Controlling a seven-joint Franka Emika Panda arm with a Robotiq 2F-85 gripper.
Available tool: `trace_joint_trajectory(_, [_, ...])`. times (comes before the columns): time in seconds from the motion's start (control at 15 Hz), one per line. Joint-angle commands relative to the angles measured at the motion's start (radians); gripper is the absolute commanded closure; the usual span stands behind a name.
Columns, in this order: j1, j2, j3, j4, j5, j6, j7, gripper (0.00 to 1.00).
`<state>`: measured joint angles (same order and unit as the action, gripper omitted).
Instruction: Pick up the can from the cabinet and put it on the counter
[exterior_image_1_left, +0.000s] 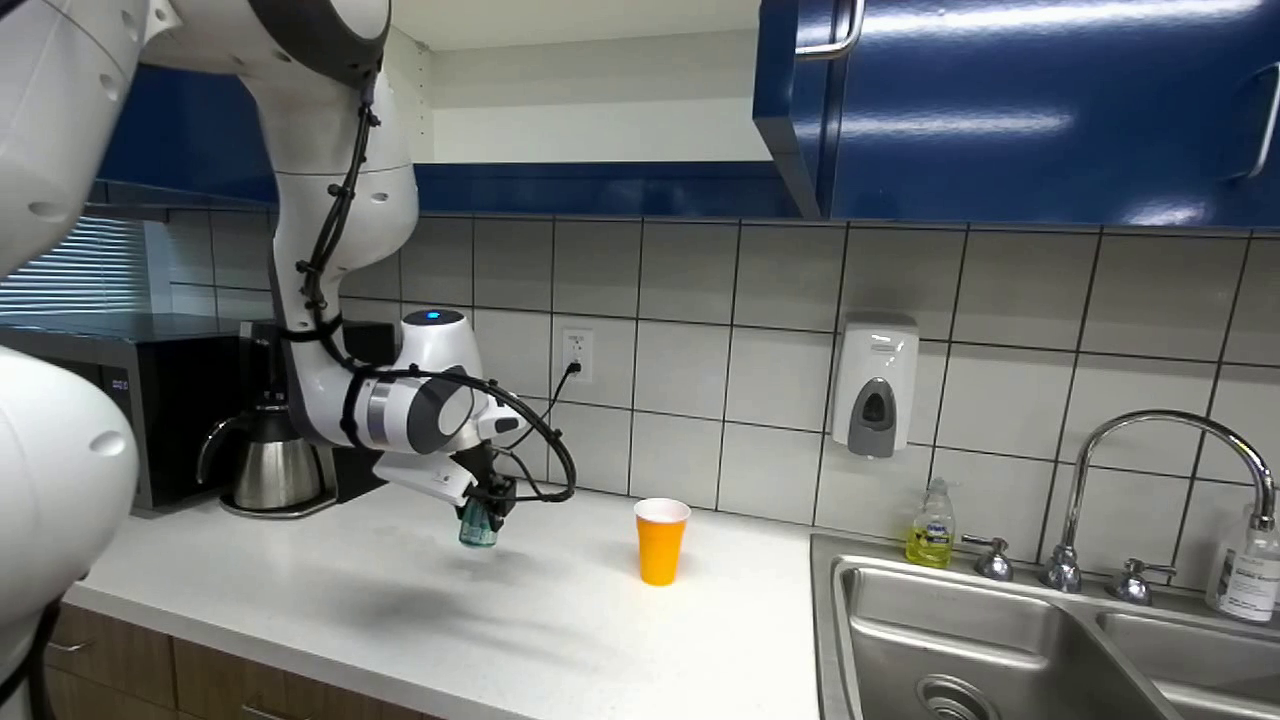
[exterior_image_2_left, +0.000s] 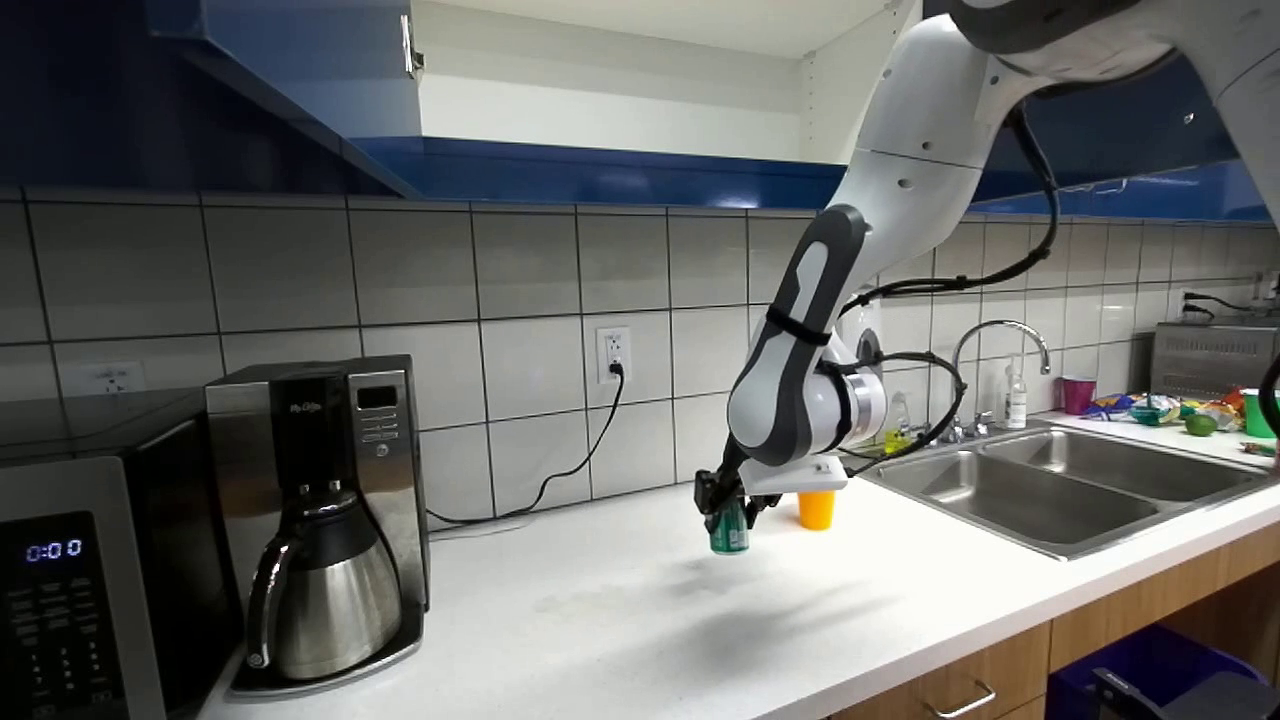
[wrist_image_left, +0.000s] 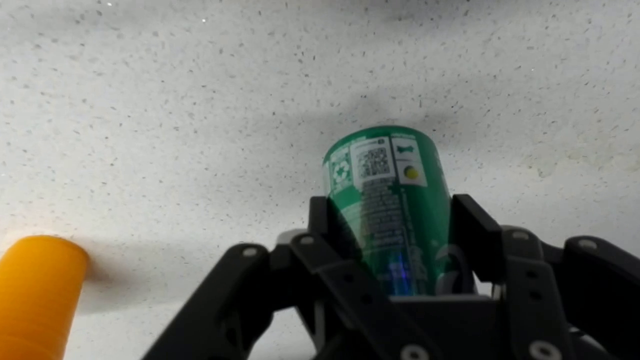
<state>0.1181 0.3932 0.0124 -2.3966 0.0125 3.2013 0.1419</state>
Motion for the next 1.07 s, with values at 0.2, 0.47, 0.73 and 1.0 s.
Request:
trace_joint_trajectory(0.2, [0.051, 0.101, -0.033, 0.068, 0.035, 0.093, -0.004, 0.62])
trace_joint_trajectory(0.47, [0.051, 0.156, -0.016, 0.103, 0.055, 0.137, -0.004, 0.62])
trace_joint_trajectory(0.73, [0.066, 0.205, -0.022, 0.137, 0.07, 0.165, -0.007, 0.62])
trace_joint_trajectory(1.0, [0.102, 0.251, -0.048, 0.167, 0.104, 0.214, -0.007, 0.62])
